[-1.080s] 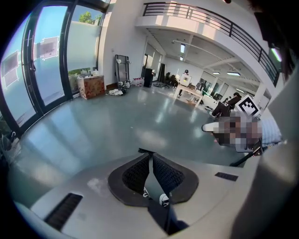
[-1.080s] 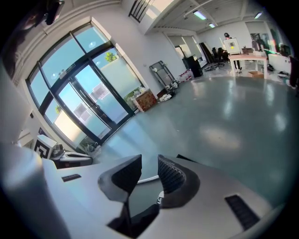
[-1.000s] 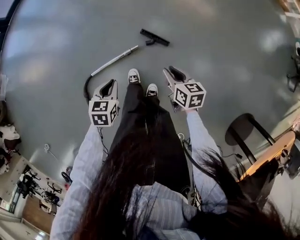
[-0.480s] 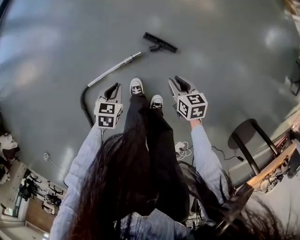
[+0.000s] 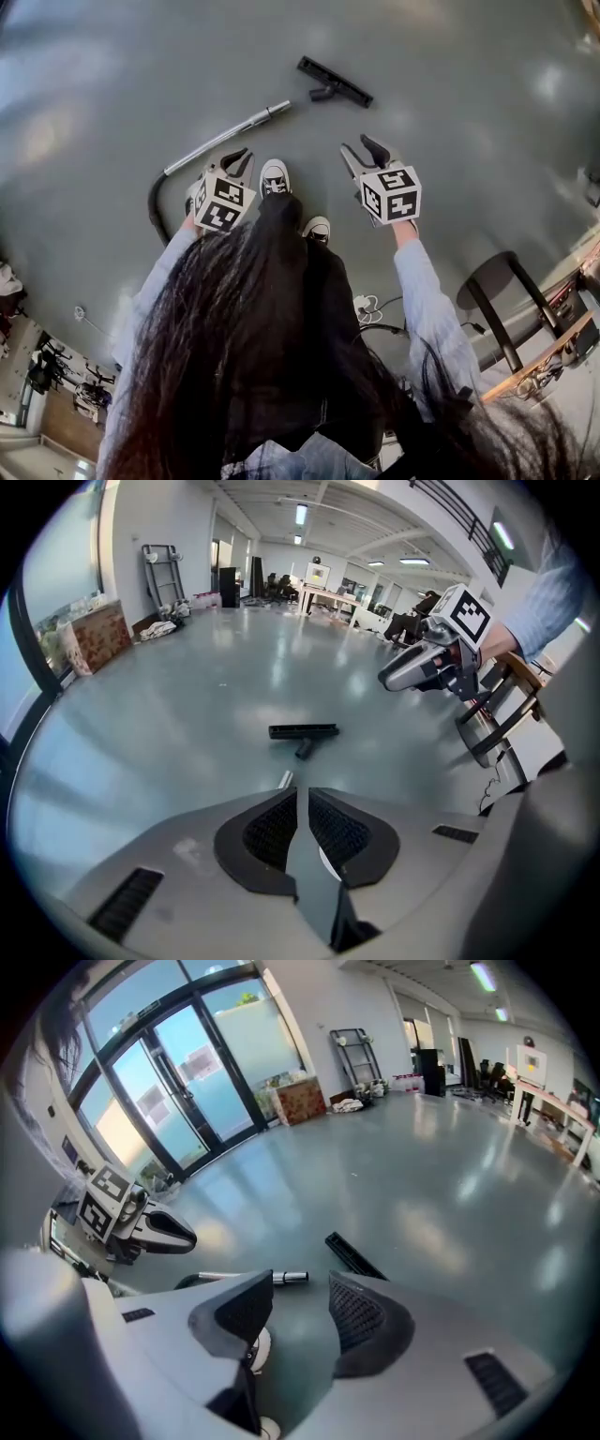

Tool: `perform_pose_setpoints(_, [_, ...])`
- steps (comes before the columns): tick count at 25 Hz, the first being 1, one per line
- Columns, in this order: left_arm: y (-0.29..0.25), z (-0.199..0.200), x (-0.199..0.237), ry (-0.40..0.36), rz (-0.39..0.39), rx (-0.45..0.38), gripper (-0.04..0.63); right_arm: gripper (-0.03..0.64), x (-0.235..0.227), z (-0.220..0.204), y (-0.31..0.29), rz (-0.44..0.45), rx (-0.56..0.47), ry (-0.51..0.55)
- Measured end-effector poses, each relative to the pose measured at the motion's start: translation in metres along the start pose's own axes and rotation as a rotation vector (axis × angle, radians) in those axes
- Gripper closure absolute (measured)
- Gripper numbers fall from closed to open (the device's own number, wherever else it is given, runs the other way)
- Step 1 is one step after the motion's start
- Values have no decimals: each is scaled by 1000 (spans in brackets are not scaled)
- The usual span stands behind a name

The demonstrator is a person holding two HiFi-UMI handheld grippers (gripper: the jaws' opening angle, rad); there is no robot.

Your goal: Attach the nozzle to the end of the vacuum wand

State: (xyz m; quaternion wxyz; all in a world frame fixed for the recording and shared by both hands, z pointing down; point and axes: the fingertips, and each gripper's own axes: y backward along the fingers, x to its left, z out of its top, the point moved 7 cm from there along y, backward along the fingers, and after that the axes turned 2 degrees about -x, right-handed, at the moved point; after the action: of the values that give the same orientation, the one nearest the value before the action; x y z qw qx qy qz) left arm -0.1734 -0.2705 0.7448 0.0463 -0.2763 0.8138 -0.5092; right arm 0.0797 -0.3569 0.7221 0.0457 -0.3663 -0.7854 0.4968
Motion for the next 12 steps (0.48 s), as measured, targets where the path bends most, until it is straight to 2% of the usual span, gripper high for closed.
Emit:
perform_pose_setpoints(2, [-22, -11, 7, 29, 12, -18, 562, 436, -8, -11, -24, 9, 13, 47])
perform_pose_setpoints(5, [-53, -32, 13, 53, 17, -44, 492, 422, -19, -33, -59, 17, 32, 92])
perform_pose_setpoints(12, [-143, -85, 37, -21, 18, 7, 468, 383, -64, -84, -149, -37, 92, 159])
